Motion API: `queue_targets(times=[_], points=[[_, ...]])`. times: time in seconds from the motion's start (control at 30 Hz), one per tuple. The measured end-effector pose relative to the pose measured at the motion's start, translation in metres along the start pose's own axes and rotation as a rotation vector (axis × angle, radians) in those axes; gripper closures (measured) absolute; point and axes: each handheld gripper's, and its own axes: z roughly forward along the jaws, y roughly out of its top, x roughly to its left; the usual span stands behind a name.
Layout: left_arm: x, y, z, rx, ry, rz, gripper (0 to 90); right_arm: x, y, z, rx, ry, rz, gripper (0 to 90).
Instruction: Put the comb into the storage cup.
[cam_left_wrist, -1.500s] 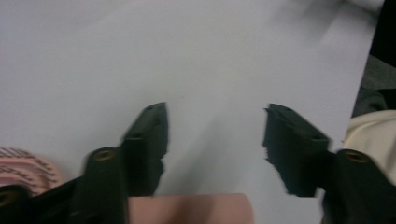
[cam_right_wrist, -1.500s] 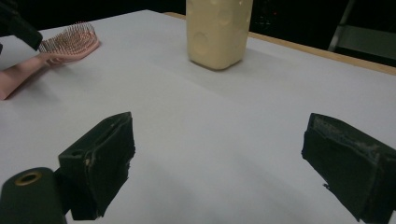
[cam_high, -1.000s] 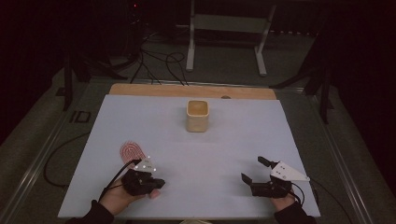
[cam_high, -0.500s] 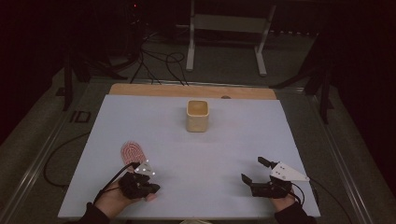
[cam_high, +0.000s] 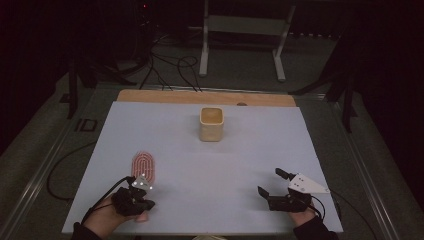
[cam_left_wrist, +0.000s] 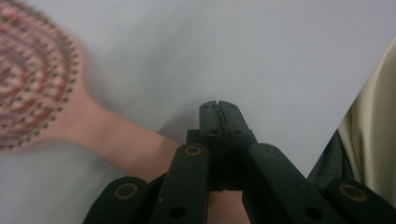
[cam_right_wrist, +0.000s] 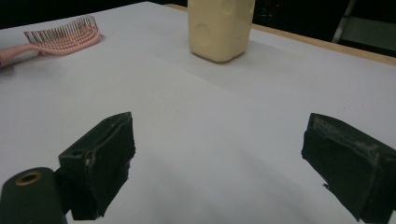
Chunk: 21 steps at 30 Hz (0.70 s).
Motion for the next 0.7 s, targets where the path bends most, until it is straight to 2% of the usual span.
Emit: queue_targets(times=[0.23, 0.5, 0.7], points=[[0.01, -0.011, -0.009, 0.023, 0.058, -0.031, 90.0, 0.001, 0.0, 0.0, 0.001, 0.001, 0.001, 9.2], [0.022, -0.021, -0.018, 0.04, 0.098, -0.069, 90.0, 0.001, 0.0, 0.001, 0.005, 0.005, -0.002, 9.2], [0.032, -0.03, -0.022, 0.035, 0.133, -0.111, 90.0, 0.0, 0.0, 0.0, 0.0, 0.007, 0.001, 9.2]])
